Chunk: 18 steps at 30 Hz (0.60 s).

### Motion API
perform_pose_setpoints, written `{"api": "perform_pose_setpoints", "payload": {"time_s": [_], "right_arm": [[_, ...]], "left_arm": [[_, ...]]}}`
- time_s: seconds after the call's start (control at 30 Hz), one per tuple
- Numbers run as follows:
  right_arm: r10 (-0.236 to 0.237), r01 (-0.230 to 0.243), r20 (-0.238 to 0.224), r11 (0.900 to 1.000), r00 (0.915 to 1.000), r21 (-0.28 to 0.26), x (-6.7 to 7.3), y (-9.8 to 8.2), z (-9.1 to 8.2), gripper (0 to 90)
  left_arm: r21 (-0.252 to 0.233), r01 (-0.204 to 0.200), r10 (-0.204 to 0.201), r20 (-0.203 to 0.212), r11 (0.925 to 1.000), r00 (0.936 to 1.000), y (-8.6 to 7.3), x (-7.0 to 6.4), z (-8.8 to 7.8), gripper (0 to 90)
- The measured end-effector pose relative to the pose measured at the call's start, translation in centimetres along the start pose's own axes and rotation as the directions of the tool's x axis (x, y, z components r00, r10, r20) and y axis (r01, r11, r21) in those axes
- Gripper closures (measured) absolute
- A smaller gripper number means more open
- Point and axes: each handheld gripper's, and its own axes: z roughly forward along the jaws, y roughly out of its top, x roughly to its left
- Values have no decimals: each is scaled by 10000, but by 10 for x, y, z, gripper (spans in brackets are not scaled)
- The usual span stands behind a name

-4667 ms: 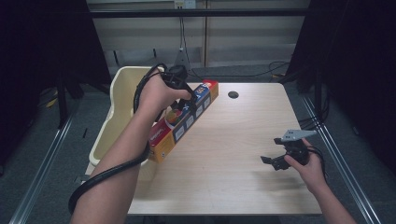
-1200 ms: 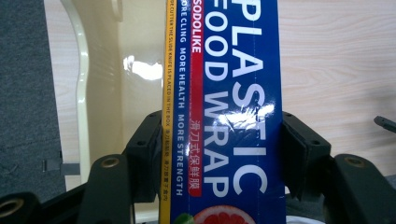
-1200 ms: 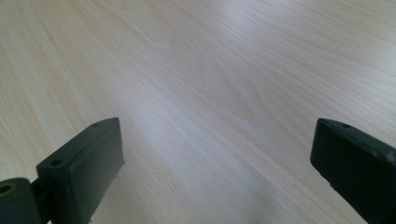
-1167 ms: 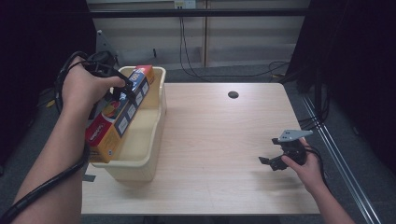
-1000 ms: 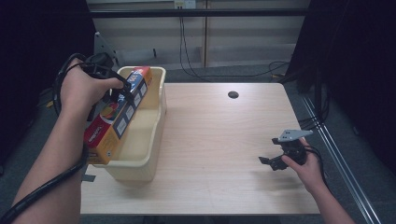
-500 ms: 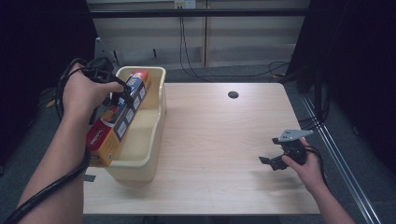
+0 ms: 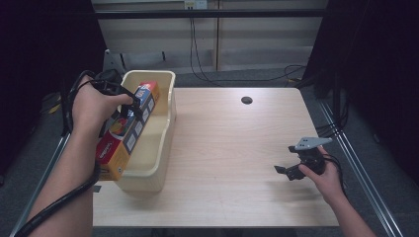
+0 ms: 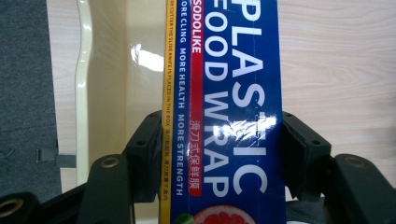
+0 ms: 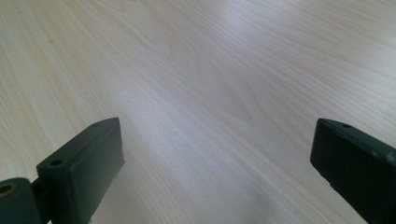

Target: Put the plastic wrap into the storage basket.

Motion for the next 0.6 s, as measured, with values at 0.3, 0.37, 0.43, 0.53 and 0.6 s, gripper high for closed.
{"api": "perform_pose_setpoints", "payload": {"time_s": [0.3, 0.37, 0.43, 0.53, 0.6], "right_arm": [[18, -18, -26, 10000, 10000, 11, -1, -1, -1, 26], [13, -13, -66, 10000, 10000, 5, -1, 0, -1, 26], [-7, 7, 17, 10000, 10000, -57, -1, 0, -1, 26], [11, -11, 21, 10000, 10000, -58, -2, 0, -1, 26], [27, -27, -27, 10000, 10000, -7, -1, 0, -1, 26]], "left_arm": [[126, 14, -14, 14, 9999, 10000, -1, 0, 13, 406], [182, -16, 15, 34, 9998, 10000, -2, 1, 15, 407], [286, 62, -64, 69, 9996, 10000, -2, 0, 21, 407], [341, 77, -79, 60, 9994, 10000, -3, 1, 27, 406], [421, 34, -38, 93, 9991, 9999, -3, 1, 30, 406]]}}
